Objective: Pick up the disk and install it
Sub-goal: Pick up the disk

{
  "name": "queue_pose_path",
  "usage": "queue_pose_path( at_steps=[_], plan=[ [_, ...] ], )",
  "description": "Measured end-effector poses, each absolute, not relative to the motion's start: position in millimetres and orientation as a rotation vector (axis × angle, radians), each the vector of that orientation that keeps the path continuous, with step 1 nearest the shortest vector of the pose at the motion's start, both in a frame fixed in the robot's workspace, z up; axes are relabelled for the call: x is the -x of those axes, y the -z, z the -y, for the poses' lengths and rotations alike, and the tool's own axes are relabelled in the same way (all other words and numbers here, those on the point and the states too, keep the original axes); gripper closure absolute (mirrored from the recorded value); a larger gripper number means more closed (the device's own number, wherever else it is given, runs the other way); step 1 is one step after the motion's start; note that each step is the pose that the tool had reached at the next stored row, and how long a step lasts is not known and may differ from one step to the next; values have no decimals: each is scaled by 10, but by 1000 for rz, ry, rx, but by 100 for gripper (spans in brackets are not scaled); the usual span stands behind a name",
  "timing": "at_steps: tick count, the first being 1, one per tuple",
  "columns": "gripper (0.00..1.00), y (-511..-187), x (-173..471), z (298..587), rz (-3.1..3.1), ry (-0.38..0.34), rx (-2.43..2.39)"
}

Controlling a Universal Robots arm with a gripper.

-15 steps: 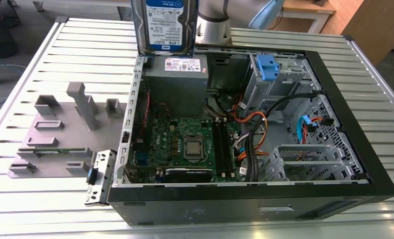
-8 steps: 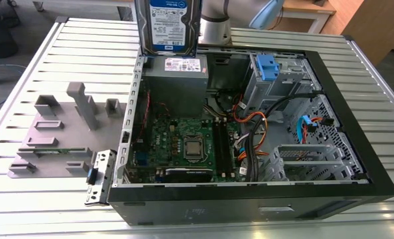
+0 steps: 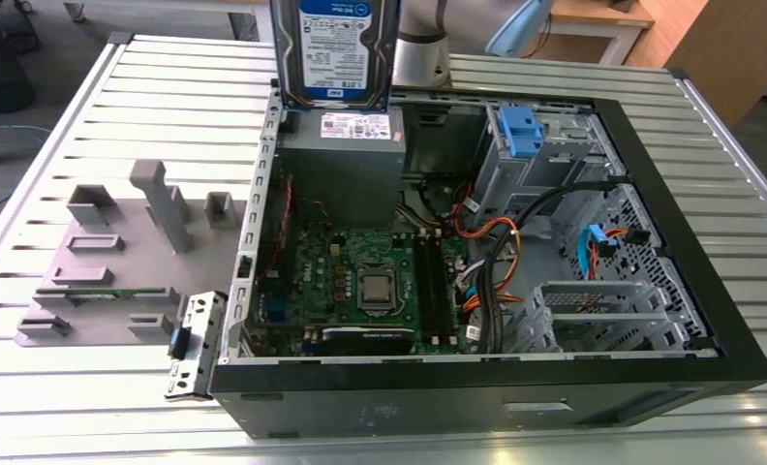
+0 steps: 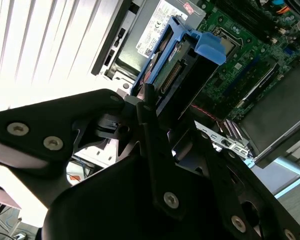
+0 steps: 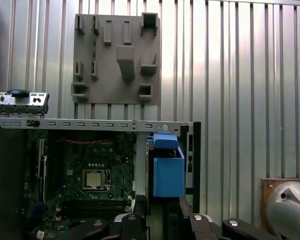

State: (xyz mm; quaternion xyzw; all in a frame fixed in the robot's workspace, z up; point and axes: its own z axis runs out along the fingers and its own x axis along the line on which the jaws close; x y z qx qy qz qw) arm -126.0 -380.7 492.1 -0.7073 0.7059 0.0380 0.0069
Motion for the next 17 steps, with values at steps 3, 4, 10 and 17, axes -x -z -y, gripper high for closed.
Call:
queue_pose_path(
  at_steps=[3, 4, 10, 17],
  plan=[
    [65, -4920, 1237, 3807, -2208, -119, 2212],
    [65, -4920, 1229, 3807, -2208, -119, 2212],
    [65, -4920, 1183, 3807, -2208, -119, 2212],
    [65, -4919, 1132, 3807, -2208, -119, 2212]
  ],
)
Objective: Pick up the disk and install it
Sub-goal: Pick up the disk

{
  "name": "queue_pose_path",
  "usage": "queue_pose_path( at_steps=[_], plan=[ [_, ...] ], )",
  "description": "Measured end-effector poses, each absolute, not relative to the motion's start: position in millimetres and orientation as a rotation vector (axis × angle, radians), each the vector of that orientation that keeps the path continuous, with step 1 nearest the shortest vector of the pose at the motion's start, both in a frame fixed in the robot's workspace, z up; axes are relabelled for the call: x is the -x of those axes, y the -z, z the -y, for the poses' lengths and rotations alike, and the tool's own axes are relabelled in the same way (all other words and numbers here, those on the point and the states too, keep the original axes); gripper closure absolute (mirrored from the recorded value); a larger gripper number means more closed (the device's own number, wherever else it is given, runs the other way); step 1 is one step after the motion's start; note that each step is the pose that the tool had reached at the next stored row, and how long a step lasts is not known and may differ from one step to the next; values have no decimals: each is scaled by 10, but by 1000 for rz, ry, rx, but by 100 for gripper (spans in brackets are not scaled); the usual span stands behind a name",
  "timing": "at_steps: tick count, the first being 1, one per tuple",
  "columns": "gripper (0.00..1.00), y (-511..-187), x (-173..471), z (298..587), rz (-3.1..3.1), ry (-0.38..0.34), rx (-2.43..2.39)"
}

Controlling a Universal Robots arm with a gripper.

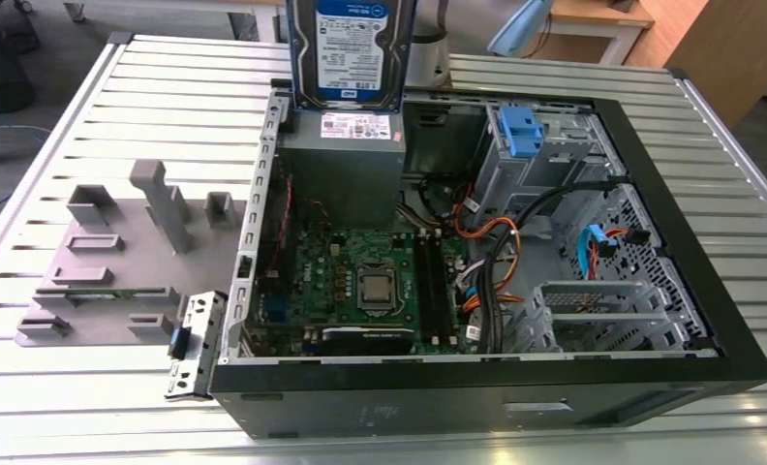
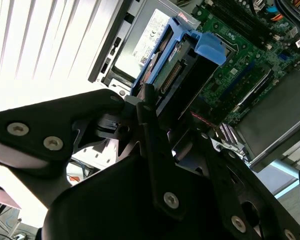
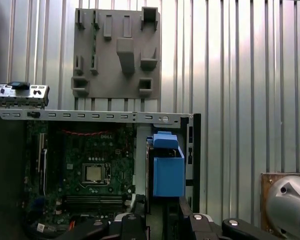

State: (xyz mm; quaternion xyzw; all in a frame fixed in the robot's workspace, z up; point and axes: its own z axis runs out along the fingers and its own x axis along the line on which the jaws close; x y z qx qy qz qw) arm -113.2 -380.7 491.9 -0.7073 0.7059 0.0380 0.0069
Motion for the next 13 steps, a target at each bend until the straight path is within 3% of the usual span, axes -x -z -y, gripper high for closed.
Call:
queue_pose_path(
  at_steps=[13],
  plan=[
    [65, -4919, 1088, 3807, -2208, -119, 2212]
  ],
)
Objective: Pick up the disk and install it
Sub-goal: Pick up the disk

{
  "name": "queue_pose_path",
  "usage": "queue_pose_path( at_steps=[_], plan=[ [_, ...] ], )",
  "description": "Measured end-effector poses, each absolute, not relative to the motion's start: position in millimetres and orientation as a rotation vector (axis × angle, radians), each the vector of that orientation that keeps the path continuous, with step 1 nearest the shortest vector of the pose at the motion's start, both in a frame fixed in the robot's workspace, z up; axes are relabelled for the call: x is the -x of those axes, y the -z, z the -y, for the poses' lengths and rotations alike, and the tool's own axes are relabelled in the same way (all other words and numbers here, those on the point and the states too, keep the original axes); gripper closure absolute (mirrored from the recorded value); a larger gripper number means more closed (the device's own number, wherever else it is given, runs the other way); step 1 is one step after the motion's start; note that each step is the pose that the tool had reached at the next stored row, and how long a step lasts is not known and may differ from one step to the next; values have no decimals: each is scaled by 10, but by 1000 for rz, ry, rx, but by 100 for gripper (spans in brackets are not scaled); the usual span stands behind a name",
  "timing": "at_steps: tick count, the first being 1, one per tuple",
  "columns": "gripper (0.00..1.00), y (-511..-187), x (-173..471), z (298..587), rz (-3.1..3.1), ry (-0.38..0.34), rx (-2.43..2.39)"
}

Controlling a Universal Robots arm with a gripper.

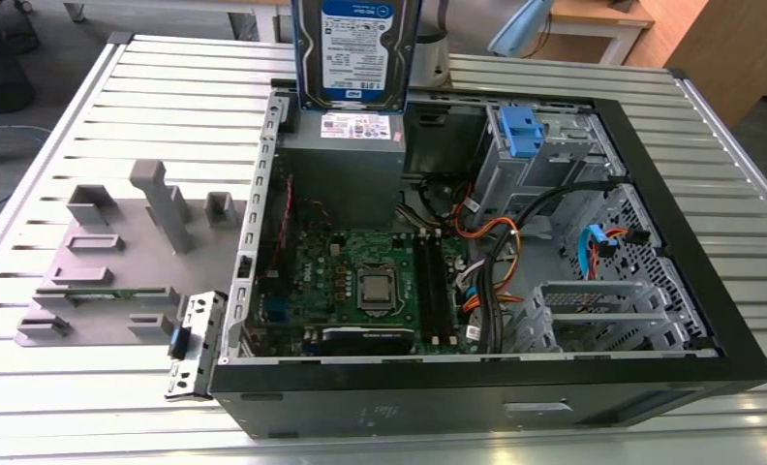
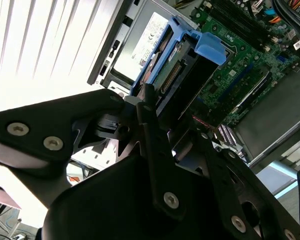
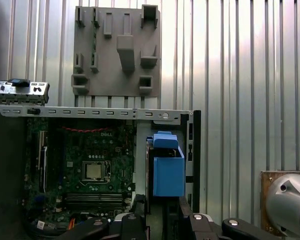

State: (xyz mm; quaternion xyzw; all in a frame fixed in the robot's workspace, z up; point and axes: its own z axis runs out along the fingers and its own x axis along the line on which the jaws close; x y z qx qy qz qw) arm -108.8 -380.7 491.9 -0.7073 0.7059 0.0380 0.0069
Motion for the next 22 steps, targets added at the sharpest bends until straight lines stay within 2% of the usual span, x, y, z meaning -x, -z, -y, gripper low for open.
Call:
queue_pose_path(
  at_steps=[22],
  plan=[
    [65, -4916, 806, 3807, -2208, -119, 2212]
  ],
)
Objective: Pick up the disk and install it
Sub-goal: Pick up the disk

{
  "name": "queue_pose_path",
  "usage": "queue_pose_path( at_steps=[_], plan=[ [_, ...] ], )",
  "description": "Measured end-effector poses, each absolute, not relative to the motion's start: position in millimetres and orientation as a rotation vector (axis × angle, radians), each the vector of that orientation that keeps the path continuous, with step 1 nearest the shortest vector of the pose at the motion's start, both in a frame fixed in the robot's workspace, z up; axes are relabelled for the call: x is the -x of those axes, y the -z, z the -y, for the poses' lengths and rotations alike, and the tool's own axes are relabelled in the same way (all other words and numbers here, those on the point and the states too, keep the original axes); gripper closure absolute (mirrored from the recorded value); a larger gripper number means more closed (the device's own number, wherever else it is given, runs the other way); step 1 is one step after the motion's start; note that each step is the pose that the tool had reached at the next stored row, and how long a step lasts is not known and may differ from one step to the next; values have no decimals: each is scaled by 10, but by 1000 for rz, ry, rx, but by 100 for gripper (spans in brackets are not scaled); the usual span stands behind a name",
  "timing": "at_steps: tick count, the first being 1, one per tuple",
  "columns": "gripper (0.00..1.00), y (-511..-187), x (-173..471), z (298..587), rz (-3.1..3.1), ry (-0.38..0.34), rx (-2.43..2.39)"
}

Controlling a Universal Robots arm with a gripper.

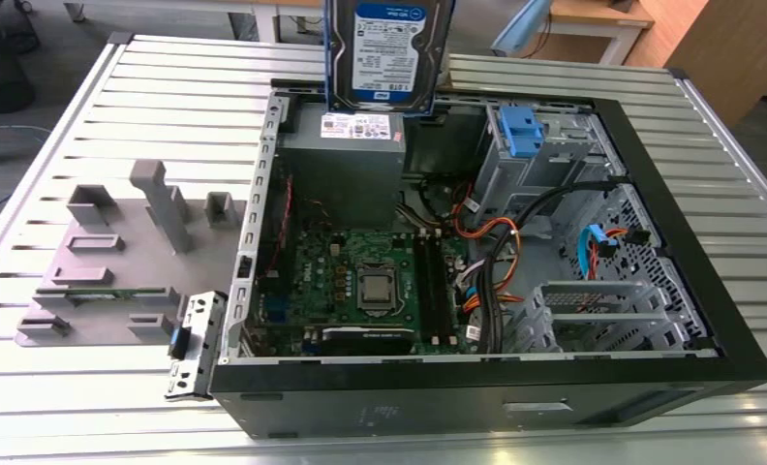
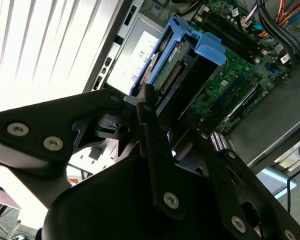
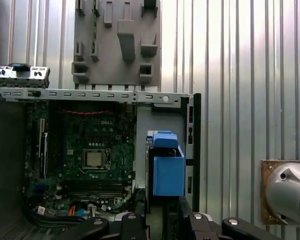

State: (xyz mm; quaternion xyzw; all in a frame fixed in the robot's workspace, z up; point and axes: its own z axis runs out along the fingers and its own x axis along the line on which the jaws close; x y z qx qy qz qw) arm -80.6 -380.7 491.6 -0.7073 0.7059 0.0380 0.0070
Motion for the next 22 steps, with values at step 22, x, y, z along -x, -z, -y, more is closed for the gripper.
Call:
queue_pose_path(
  at_steps=[22],
  plan=[
    [65, -4915, 663, 3830, -2208, -118, 2213]
  ],
)
